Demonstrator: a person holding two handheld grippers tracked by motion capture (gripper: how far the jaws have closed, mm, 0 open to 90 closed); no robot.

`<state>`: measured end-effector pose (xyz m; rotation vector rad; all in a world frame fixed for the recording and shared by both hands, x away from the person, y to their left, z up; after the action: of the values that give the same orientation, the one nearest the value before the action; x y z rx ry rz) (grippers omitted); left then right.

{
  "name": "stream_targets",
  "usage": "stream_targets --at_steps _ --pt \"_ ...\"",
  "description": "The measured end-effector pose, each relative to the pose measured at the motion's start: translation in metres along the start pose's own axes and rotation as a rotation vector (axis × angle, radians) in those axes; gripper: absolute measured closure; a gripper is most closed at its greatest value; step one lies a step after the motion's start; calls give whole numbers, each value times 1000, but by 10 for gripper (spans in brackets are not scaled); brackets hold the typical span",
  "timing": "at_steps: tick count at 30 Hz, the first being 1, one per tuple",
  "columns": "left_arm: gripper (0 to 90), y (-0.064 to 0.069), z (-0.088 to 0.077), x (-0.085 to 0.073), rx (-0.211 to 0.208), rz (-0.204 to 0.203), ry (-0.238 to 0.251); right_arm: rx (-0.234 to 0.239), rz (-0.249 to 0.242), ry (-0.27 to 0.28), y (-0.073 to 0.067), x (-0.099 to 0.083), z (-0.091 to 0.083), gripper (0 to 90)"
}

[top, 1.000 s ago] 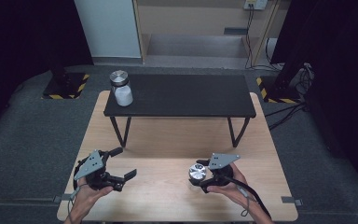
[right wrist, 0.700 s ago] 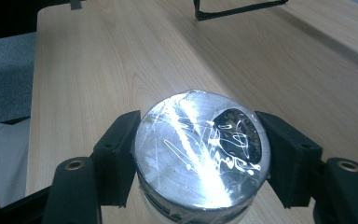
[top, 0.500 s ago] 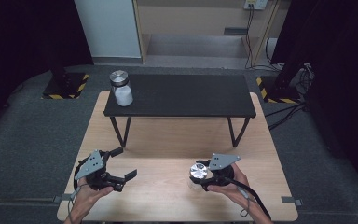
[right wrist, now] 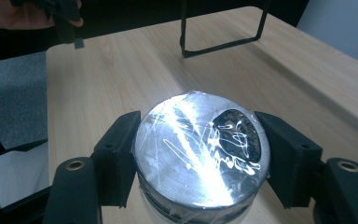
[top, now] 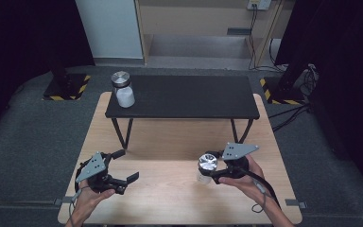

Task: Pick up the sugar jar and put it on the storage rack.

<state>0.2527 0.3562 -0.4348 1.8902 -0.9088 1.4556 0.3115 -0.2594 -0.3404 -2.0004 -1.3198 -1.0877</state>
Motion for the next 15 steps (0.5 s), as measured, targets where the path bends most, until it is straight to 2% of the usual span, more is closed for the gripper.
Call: stream_targets --at_steps 5,15 --pt "6 0 0 0 -2 -2 0 -27 -18 -7 2 19 -19 347" --pt "6 -1 1 0 -4 -4 1 -63 -7 8 9 50 -53 347"
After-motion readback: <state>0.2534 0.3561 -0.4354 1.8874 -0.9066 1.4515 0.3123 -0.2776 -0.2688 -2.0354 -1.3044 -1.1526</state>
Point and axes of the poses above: each handheld gripper's, and its own axes: z roughly forward along the jaws, x roughly out of its top, y roughly to its right, the point moved 2 cm from there along z, roughly forward along the jaws, and after that the axes turned 5 degrees about -y, right-handed, at the moved point
